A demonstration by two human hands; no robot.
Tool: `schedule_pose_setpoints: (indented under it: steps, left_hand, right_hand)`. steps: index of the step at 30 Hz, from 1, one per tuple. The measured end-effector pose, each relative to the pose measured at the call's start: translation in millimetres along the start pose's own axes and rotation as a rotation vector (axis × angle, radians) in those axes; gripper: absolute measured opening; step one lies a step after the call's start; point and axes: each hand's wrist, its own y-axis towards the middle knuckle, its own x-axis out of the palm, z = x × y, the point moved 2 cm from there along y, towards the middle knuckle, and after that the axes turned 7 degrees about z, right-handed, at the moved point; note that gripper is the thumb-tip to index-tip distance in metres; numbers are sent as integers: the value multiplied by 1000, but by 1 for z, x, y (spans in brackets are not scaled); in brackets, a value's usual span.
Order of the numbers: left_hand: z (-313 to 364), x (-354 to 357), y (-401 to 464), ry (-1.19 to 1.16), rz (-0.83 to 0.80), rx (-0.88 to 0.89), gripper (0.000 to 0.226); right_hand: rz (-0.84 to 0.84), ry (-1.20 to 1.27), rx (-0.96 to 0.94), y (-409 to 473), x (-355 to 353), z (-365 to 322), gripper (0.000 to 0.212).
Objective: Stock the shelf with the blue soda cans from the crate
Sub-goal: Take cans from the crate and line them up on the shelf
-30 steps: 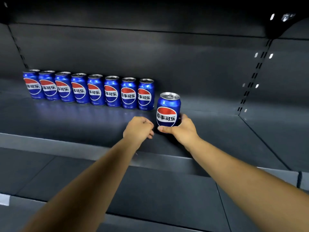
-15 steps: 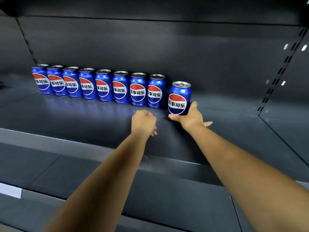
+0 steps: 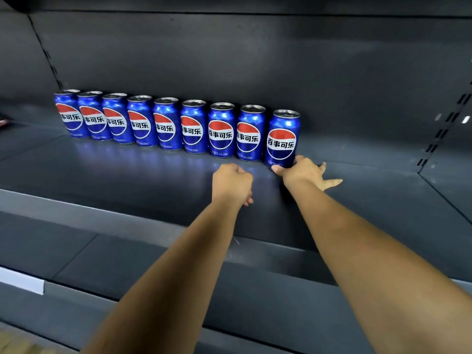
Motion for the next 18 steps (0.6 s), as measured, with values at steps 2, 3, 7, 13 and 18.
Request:
schedule_pose_setpoints:
  steps: [2, 3, 7, 13, 18]
  left_hand:
    - [0, 0, -1, 4, 2, 3, 15]
    - [0, 0, -1, 4, 1, 3, 15]
    - [1, -1, -2, -1, -2, -2, 15]
    - [1, -1, -3, 9, -3, -1, 17]
    - [4, -4, -10, -7, -4, 20, 17]
  right_hand:
    - [-15, -17, 6, 2, 0, -2, 55]
    - [-16, -23, 6, 3, 1, -3, 55]
    - [-16, -42, 5, 8, 2, -6, 59]
    - [-13, -57, 5, 11, 4, -8, 71]
    - [31, 10, -47, 3, 2, -4, 74]
